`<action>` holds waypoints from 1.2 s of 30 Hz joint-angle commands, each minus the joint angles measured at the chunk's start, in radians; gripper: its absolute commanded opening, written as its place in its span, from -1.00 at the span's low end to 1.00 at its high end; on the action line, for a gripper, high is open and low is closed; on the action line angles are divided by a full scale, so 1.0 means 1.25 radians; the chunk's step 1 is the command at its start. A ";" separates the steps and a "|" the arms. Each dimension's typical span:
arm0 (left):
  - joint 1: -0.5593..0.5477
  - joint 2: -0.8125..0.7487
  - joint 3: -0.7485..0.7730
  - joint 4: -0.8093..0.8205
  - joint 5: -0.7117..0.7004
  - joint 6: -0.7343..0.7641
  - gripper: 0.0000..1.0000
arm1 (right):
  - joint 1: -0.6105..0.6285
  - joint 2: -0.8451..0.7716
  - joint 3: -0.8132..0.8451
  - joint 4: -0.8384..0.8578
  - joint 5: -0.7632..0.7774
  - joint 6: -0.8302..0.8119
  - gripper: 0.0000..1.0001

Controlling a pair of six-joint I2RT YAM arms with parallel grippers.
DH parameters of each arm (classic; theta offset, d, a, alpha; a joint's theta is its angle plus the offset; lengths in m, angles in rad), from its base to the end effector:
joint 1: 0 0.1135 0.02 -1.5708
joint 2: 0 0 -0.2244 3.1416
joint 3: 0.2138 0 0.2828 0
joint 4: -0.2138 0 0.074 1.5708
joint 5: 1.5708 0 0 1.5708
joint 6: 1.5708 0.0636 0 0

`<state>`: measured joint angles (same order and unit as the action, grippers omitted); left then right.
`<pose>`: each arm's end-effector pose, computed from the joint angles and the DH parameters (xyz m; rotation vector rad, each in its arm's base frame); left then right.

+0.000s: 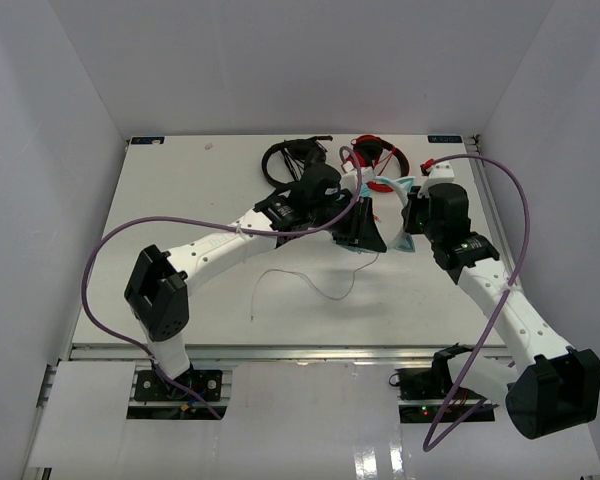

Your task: Wrap the headphones

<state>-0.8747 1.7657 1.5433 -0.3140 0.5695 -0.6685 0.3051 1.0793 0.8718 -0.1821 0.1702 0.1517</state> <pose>0.2660 -0.3718 0.2660 0.6365 2.3172 -1.4375 0.3116 0.0868 0.2612 -0.0383 1.9565 0.1342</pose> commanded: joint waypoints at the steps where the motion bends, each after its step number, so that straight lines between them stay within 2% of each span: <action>1: -0.027 -0.043 -0.033 0.055 -0.063 0.002 -0.06 | 0.002 -0.009 0.066 0.081 -0.048 0.097 -0.85; 5: -0.084 -0.128 -0.114 0.113 -0.135 0.123 0.17 | -0.001 -0.030 0.082 0.084 -0.040 0.095 -0.85; 6: -0.099 -0.164 -0.148 0.141 -0.155 0.164 0.26 | -0.002 -0.034 0.086 0.082 -0.041 0.095 -0.85; 8: -0.122 -0.225 -0.207 0.178 -0.189 0.217 0.62 | -0.004 -0.040 0.093 0.075 -0.049 0.093 -0.85; 9: -0.126 -0.247 -0.240 0.180 -0.193 0.233 0.67 | -0.004 -0.042 0.097 0.073 -0.053 0.093 -0.85; 11: -0.135 -0.298 -0.279 0.186 -0.207 0.262 0.74 | -0.008 -0.047 0.105 0.067 -0.058 0.093 -0.85; 16: -0.167 -0.437 -0.465 0.244 -0.202 0.340 0.75 | -0.028 -0.052 0.128 0.038 -0.095 0.090 -0.85; 18: -0.177 -0.487 -0.569 0.306 -0.237 0.399 0.75 | -0.037 -0.048 0.150 0.013 -0.169 0.078 -0.85; 21: -0.178 -0.533 -0.718 0.445 -0.293 0.510 0.77 | -0.048 -0.046 0.183 -0.024 -0.355 0.031 -0.85; 25: -0.178 -0.528 -0.888 0.667 -0.369 0.657 0.83 | -0.060 -0.060 0.185 -0.031 -0.508 0.001 -0.85; 27: -0.175 -0.485 -0.930 0.766 -0.413 0.691 0.86 | -0.066 -0.067 0.190 -0.038 -0.558 -0.007 -0.85; 32: -0.147 -0.342 -0.905 0.841 -0.445 0.773 0.87 | -0.072 -0.073 0.208 -0.056 -0.620 -0.003 -0.85; 36: -0.122 -0.274 -0.883 0.904 -0.478 0.800 0.87 | -0.076 -0.079 0.207 -0.067 -0.637 0.000 -0.85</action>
<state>-1.0540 1.3830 0.3972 0.6525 0.0320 0.2430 0.2199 1.0146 1.0691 -0.2939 -0.5287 0.1265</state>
